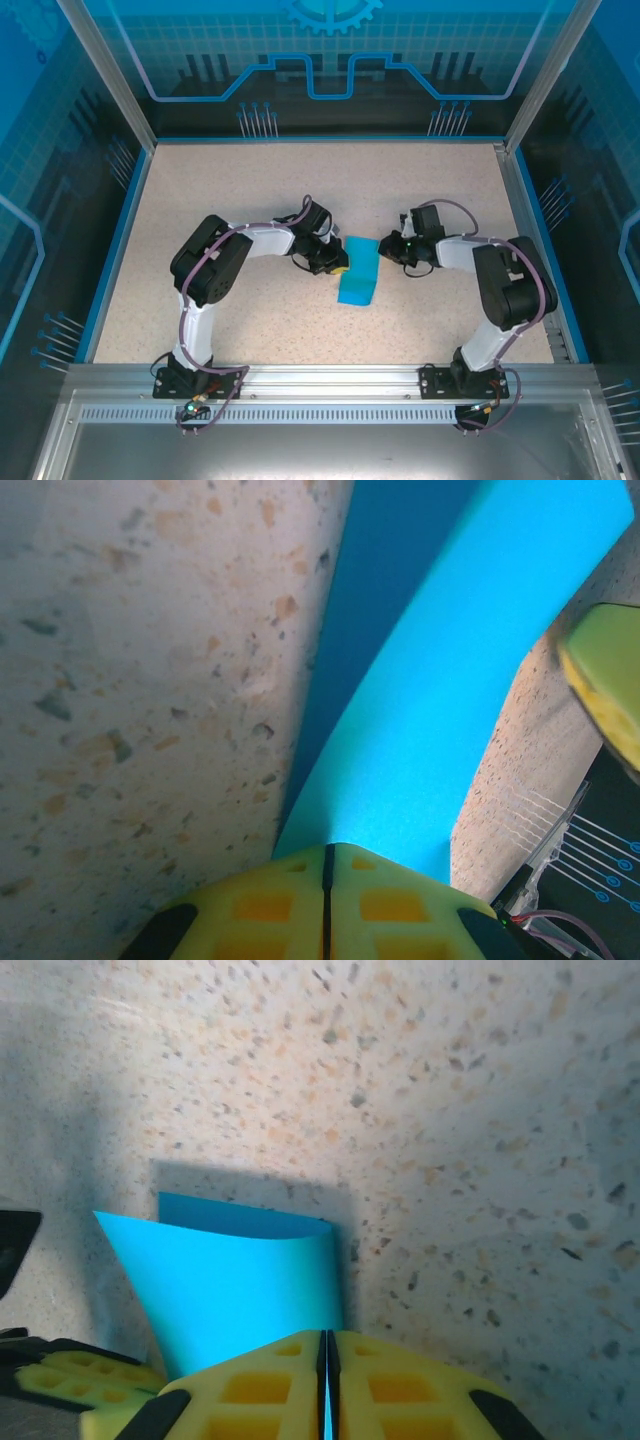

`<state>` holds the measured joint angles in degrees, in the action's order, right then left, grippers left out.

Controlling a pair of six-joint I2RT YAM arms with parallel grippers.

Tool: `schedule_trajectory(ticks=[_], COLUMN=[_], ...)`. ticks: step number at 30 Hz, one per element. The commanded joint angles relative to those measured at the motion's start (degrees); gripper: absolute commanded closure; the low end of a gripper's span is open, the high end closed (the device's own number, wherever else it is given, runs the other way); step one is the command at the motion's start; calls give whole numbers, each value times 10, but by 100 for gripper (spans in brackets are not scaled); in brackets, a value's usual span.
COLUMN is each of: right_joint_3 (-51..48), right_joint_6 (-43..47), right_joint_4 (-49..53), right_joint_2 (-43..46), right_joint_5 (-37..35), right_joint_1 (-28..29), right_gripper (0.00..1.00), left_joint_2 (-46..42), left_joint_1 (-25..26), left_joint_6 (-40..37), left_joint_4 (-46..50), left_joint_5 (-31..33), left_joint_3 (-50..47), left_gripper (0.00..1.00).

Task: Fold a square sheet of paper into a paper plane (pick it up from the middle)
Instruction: Fold the square sheet of paper in half at the center of the table.

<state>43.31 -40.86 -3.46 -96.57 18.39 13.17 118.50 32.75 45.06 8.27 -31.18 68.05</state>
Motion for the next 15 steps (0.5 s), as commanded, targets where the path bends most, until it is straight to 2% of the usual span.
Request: schedule_trajectory(ticks=[1, 4, 9, 15], right_joint_3=[23, 40, 66, 54], right_joint_6=[7, -9, -27, -41], right_joint_4=[27, 16, -11, -39], right_joint_2=[31, -11, -82, -104], right_joint_5=[-27, -11, 6, -6], right_joint_1=[34, 54, 54, 10], right_gripper=[88, 88, 89, 89], left_joint_2=[79, 82, 82, 79], left_joint_1=[10, 10, 10, 11], left_joint_6=[1, 1, 1, 0], left_joint_4=[111, 111, 113, 107], left_joint_5=[83, 83, 83, 82], left_joint_3=[-48, -46, -45, -63], left_gripper=[91, 91, 91, 91])
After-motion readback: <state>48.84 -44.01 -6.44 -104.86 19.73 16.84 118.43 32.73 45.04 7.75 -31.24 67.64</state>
